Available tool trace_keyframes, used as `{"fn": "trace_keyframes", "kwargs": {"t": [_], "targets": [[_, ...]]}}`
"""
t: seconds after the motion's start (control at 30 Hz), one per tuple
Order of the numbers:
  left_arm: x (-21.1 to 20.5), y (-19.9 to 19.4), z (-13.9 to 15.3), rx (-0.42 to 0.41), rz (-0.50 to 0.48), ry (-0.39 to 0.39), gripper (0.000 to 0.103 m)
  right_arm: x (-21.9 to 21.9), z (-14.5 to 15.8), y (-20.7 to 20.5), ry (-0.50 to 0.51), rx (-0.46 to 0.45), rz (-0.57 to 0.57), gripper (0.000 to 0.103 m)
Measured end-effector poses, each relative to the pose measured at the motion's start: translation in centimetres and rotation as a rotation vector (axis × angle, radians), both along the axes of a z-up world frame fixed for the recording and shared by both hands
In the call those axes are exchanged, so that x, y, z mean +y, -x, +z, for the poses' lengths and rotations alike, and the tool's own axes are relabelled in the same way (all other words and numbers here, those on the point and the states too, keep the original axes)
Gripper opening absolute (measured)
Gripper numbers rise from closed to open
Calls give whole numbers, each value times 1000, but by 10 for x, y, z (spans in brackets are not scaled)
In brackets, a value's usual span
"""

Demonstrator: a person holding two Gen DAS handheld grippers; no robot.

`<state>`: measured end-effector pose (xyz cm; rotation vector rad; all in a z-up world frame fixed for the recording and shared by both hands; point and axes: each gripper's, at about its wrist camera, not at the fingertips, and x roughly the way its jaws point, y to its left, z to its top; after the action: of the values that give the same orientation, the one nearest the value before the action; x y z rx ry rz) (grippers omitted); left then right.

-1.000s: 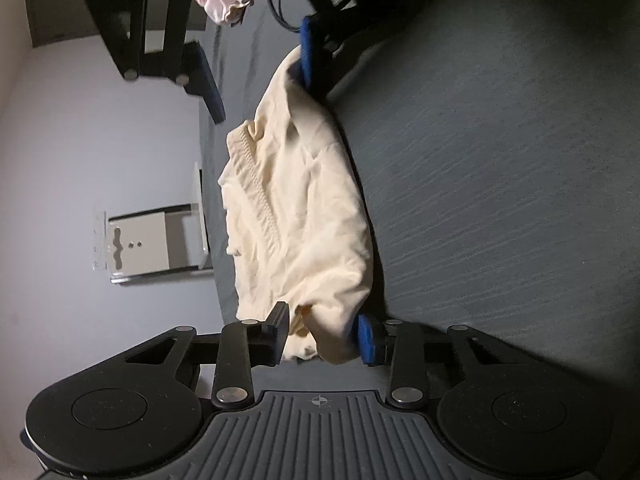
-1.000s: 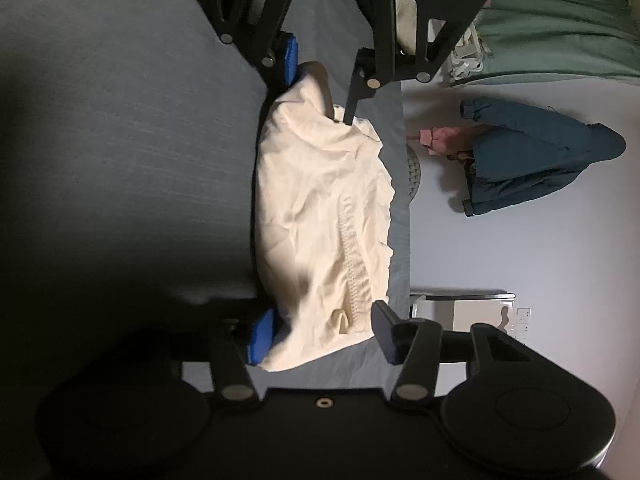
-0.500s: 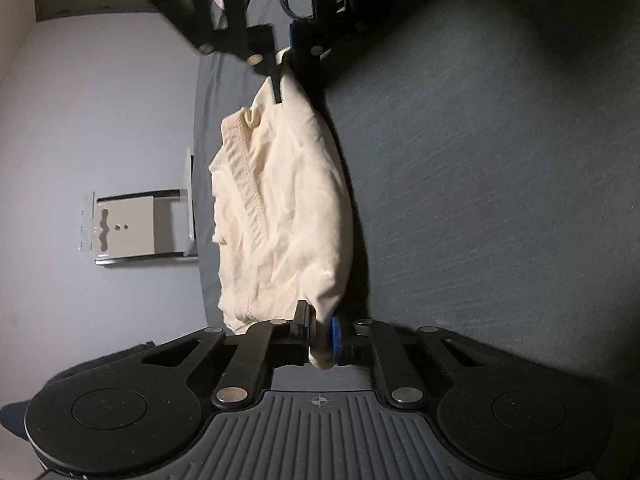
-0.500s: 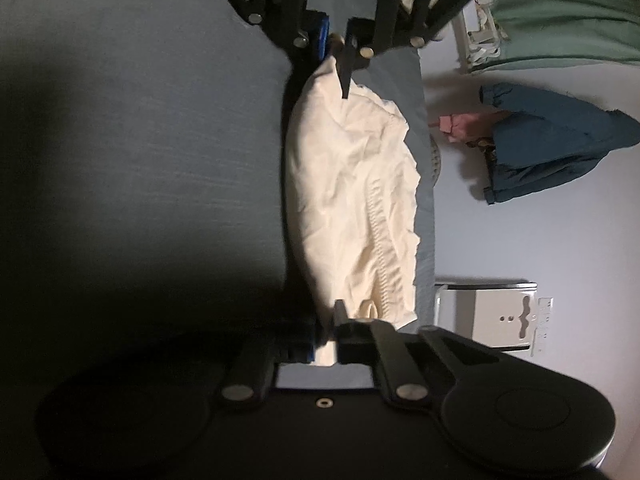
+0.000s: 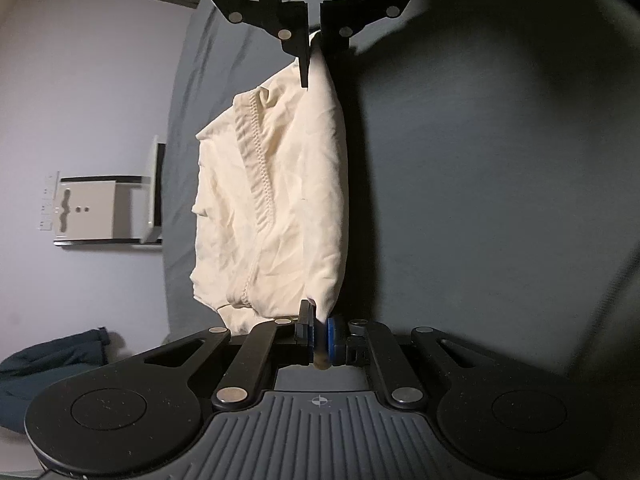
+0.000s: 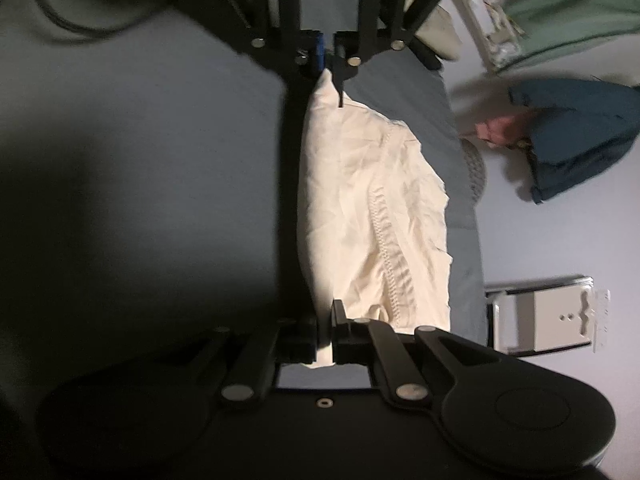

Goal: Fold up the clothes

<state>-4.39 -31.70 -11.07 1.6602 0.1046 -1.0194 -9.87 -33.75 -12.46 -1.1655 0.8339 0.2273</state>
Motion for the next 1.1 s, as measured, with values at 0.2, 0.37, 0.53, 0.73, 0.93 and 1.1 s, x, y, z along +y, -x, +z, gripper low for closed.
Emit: {"fn": "trace_keyframes", "kwargs": {"t": [0.2,0.37,0.53,0.73,0.93,1.1], "targets": [[34,25,27,141,10,-29,5,25,24,24,-86,134,47,6],[60,48,50,266,-6,-72,5,36,45,45,-139,231,77,6],[68,54,75,417,-11,-115,5,37,64,62,-202,312,90,7],[52,27,94,494,3,-127,5,19,80,36,-310,365,49,7],[25,-31,111,734,76,-166,5,-16,103,11,-500,464,-20,7],[10,-78,124,846,162,-106,5,-41,116,-16,-564,500,-38,7]]}}
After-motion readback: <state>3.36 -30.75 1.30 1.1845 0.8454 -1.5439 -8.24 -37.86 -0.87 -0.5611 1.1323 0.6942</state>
